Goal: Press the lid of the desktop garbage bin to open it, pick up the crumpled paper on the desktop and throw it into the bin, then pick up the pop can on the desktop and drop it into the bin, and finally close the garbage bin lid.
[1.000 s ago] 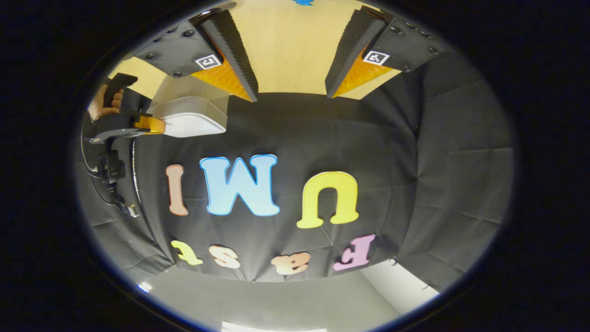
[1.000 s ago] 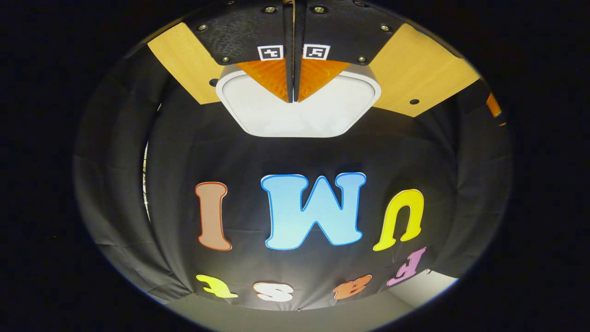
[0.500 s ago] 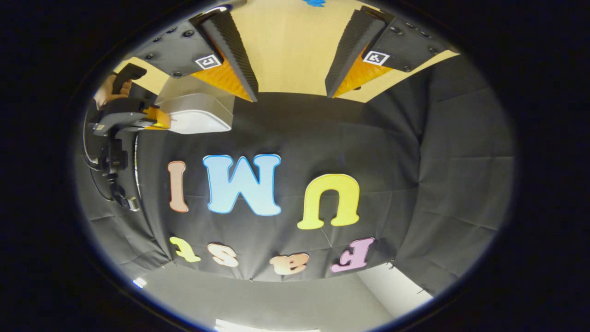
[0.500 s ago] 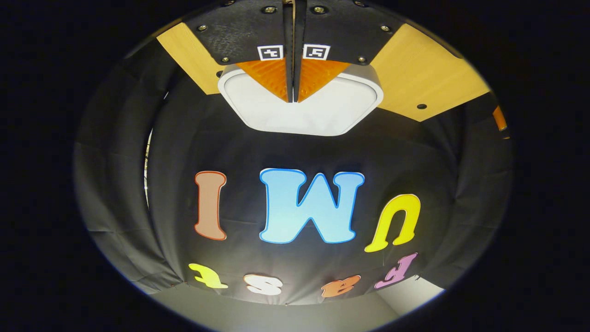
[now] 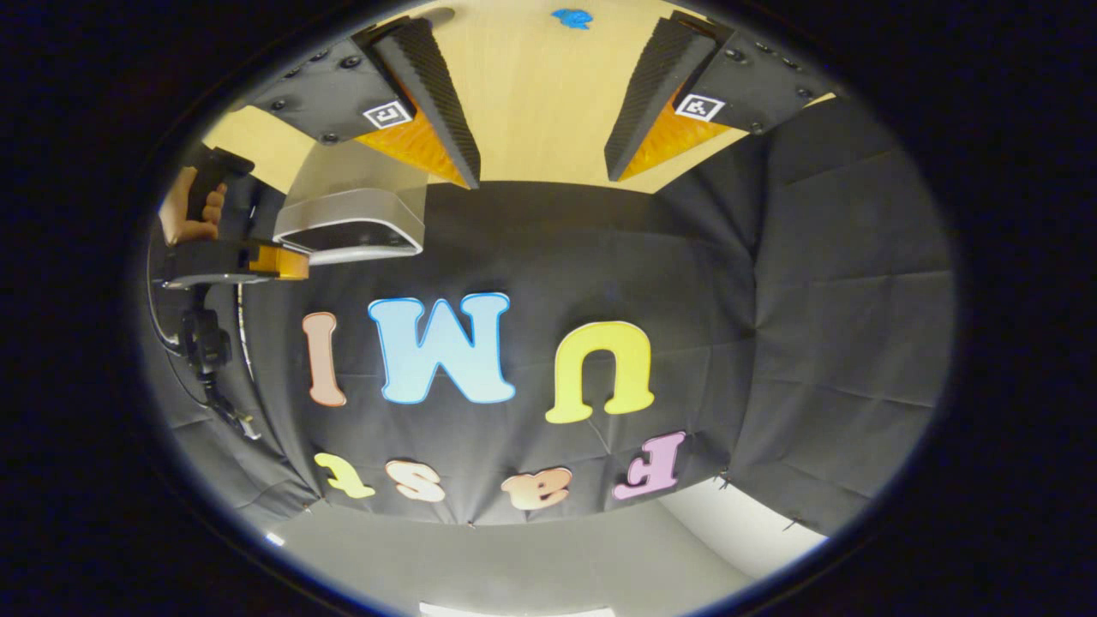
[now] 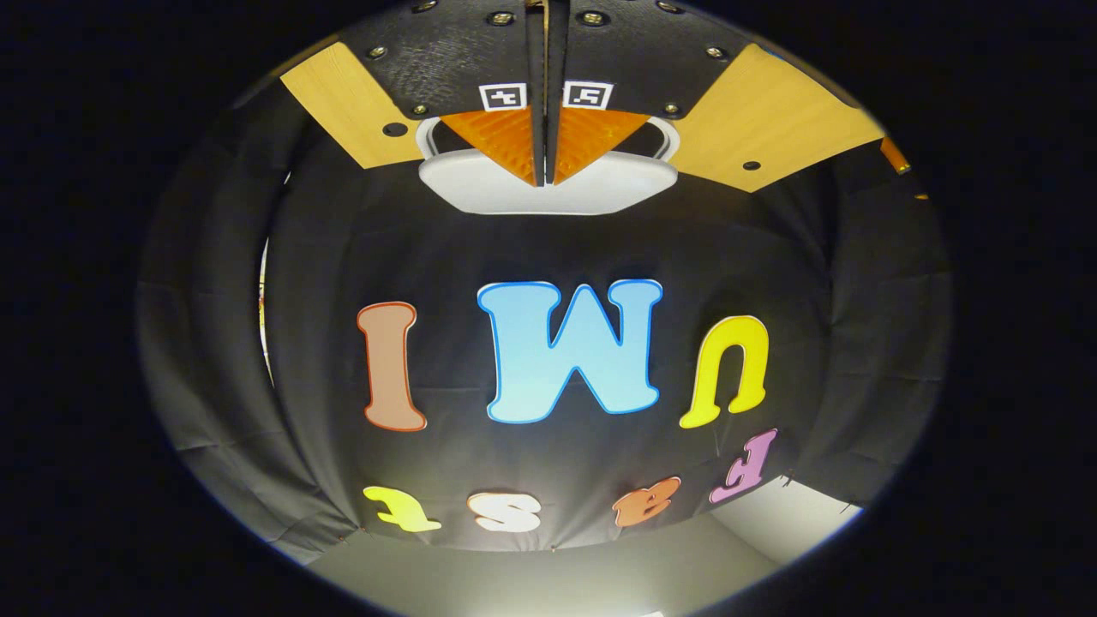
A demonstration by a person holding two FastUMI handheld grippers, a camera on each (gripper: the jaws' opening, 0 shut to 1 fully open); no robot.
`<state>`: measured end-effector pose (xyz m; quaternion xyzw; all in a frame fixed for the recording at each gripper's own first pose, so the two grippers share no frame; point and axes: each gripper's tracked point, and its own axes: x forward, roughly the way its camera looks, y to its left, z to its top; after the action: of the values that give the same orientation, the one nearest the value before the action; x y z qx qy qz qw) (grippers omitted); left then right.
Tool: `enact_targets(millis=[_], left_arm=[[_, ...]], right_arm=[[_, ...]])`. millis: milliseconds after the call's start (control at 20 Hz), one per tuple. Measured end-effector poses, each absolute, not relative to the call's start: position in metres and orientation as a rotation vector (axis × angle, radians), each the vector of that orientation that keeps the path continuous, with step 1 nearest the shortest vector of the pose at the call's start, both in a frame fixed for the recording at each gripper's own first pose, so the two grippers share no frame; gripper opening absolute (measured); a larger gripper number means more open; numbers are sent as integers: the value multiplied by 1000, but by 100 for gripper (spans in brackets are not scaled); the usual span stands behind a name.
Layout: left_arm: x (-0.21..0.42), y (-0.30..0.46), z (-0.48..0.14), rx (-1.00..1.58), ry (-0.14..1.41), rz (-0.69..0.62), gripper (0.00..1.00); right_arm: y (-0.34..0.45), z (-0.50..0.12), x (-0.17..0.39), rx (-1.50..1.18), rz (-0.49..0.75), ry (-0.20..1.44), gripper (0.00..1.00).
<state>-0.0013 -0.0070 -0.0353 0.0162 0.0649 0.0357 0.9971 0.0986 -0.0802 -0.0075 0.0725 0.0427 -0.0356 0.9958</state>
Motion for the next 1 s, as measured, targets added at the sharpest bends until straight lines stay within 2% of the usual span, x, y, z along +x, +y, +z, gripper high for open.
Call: enact_targets(millis=[150,250,400,600,650,750,800,850,950,1000], left_arm=[[-17,-10,-35,53,140,93,99],[-25,-13,-32,62,129,89,95],[-27,-10,-31,67,104,61,100],[-18,5,-52,51,127,10,100],[-18,11,-59,57,133,1,97],[-21,25,-75,71,158,-20,96],[-24,31,-83,72,172,-32,100],[-26,36,-92,72,188,-47,100],[-32,45,-116,72,233,-83,100],[-35,47,-127,69,253,-105,96]], right_arm=[[-81,3,99,147,-46,64,1],[-84,5,93,140,-50,59,1],[-86,12,73,134,-82,46,1],[-80,24,31,121,-144,3,1],[-75,27,20,124,-154,-8,1],[-69,31,1,121,-195,-26,1],[-69,30,-9,116,-223,-27,2],[-68,31,-16,108,-250,-20,8],[-62,32,-33,97,-292,-2,13],[-59,32,-41,90,-312,7,19]])
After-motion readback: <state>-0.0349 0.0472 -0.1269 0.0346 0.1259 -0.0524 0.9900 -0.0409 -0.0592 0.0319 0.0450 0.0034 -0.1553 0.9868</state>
